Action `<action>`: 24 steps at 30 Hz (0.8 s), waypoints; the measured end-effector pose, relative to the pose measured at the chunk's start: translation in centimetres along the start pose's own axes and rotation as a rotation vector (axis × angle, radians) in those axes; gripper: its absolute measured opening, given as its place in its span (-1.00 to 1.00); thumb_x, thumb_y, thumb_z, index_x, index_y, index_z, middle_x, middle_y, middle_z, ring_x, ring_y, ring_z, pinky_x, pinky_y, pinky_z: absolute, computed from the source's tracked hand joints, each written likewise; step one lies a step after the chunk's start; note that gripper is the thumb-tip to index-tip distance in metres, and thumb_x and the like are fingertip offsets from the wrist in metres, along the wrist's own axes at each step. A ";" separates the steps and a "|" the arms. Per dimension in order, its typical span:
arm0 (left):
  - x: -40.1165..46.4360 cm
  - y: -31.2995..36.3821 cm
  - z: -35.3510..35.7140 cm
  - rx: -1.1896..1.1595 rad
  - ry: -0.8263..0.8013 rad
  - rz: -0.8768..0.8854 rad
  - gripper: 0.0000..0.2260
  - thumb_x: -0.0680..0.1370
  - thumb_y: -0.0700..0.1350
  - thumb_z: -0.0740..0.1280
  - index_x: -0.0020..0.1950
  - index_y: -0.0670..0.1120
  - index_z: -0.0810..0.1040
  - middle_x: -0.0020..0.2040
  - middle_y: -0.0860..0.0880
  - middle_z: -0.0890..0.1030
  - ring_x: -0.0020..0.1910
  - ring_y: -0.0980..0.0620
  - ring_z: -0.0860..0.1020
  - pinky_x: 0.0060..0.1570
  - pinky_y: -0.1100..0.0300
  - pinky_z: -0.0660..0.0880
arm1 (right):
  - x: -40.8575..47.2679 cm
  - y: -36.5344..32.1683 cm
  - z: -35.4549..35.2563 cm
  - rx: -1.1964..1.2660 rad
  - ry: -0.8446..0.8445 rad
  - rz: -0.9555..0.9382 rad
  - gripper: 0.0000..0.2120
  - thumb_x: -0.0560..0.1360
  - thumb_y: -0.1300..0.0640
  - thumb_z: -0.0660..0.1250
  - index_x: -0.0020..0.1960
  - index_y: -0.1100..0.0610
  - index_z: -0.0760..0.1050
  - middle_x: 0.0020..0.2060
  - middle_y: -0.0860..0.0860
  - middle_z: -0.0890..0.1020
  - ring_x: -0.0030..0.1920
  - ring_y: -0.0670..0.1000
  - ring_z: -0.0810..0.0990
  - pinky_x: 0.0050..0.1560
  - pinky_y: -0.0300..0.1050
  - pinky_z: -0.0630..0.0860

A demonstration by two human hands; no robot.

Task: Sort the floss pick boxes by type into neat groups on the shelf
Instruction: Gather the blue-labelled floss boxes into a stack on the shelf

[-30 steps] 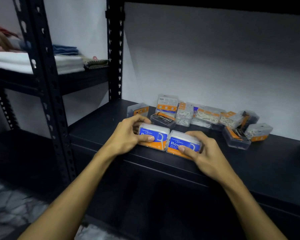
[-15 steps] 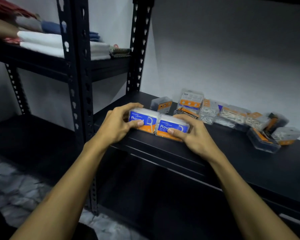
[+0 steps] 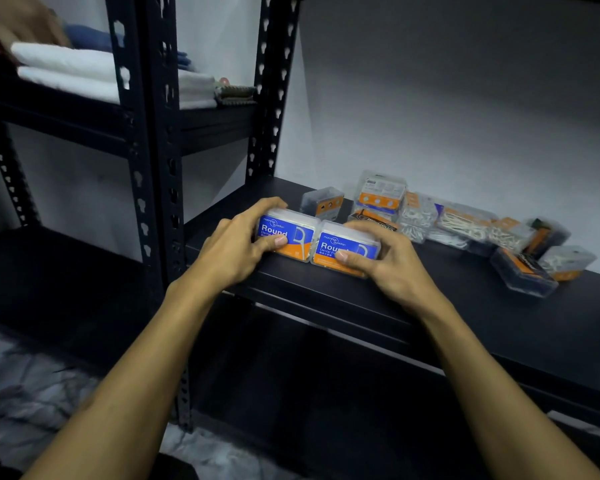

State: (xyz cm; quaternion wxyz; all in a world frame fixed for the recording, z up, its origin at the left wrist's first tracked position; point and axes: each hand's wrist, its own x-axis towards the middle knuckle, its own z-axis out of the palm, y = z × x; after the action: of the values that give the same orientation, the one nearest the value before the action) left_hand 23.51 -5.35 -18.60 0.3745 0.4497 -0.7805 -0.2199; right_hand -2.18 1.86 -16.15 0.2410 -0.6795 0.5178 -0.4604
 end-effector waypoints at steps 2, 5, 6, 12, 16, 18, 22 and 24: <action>-0.1 0.1 0.0 0.003 0.006 0.007 -0.57 0.53 0.18 0.37 0.33 0.41 0.28 0.18 0.15 0.60 0.18 -0.05 0.56 0.20 -0.19 0.49 | 0.1 0.1 0.0 0.014 0.004 0.002 -0.58 0.38 0.06 0.54 0.22 0.04 0.60 0.08 -0.07 0.68 0.13 -0.05 0.65 0.14 -0.07 0.63; -0.2 0.2 0.0 0.009 0.014 0.016 -0.58 0.54 0.17 0.36 0.33 0.38 0.28 0.16 0.16 0.59 0.14 -0.03 0.57 0.18 -0.19 0.51 | 0.1 0.4 0.0 0.024 -0.001 0.004 -0.54 0.37 0.05 0.55 0.24 0.08 0.59 0.10 -0.04 0.68 0.14 -0.02 0.65 0.14 -0.05 0.62; -0.2 0.3 0.0 0.018 0.016 0.017 -0.58 0.55 0.16 0.35 0.33 0.38 0.28 0.16 0.16 0.59 0.13 -0.03 0.57 0.18 -0.19 0.50 | 0.1 0.4 0.0 0.026 -0.005 0.003 -0.55 0.39 0.06 0.55 0.25 0.07 0.59 0.09 -0.05 0.68 0.14 -0.03 0.65 0.14 -0.05 0.63; -0.6 0.9 -0.1 0.057 0.024 0.006 -0.59 0.56 0.14 0.34 0.34 0.38 0.26 0.14 0.20 0.57 0.09 -0.02 0.56 0.16 -0.19 0.49 | 0.0 0.4 0.0 0.022 0.003 -0.001 -0.58 0.42 0.12 0.54 0.25 0.08 0.58 0.09 -0.07 0.67 0.11 -0.10 0.64 0.08 -0.19 0.61; -1.0 1.4 -0.1 0.081 0.027 -0.011 -0.58 0.58 0.14 0.32 0.37 0.36 0.24 0.20 0.20 0.55 0.13 -0.02 0.54 0.18 -0.17 0.47 | 0.0 0.1 0.0 0.013 0.004 -0.014 -0.60 0.43 0.16 0.54 0.24 0.08 0.58 0.06 -0.09 0.67 0.06 -0.18 0.64 0.06 -0.27 0.58; -1.3 1.8 0.0 0.095 0.031 -0.025 -0.56 0.59 0.14 0.30 0.40 0.37 0.20 0.22 0.20 0.53 0.17 -0.01 0.52 0.20 -0.16 0.44 | -0.1 -0.1 0.1 0.023 0.000 -0.009 -0.58 0.42 0.18 0.55 0.26 0.08 0.58 0.08 -0.09 0.67 0.04 -0.18 0.64 0.08 -0.27 0.58; -1.4 2.1 -0.1 0.007 0.028 -0.045 -0.34 0.53 0.16 0.37 0.50 0.37 0.05 0.38 0.10 0.47 0.34 -0.01 0.46 0.32 -0.15 0.38 | -0.7 -0.6 -0.3 0.111 -0.001 0.030 -0.38 0.41 -0.02 0.53 0.43 -0.06 0.44 0.23 -0.13 0.58 0.17 -0.14 0.63 0.13 -0.22 0.60; -1.4 2.4 -0.4 -0.075 0.049 -0.049 -0.28 0.50 0.21 0.38 0.55 0.28 0.06 0.49 0.01 0.39 0.45 0.02 0.39 0.40 0.00 0.33 | -1.1 -0.7 -1.2 0.160 0.030 0.058 -0.37 0.41 -0.16 0.45 0.44 -0.08 0.43 0.17 -0.07 0.61 0.16 -0.12 0.62 0.15 -0.18 0.58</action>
State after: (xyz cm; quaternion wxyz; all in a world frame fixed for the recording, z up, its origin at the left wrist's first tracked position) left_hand 23.00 -2.92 -17.29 0.4045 0.4593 -0.7512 -0.2473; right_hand -2.91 3.30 -15.49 0.2997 -0.6359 0.5024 -0.5033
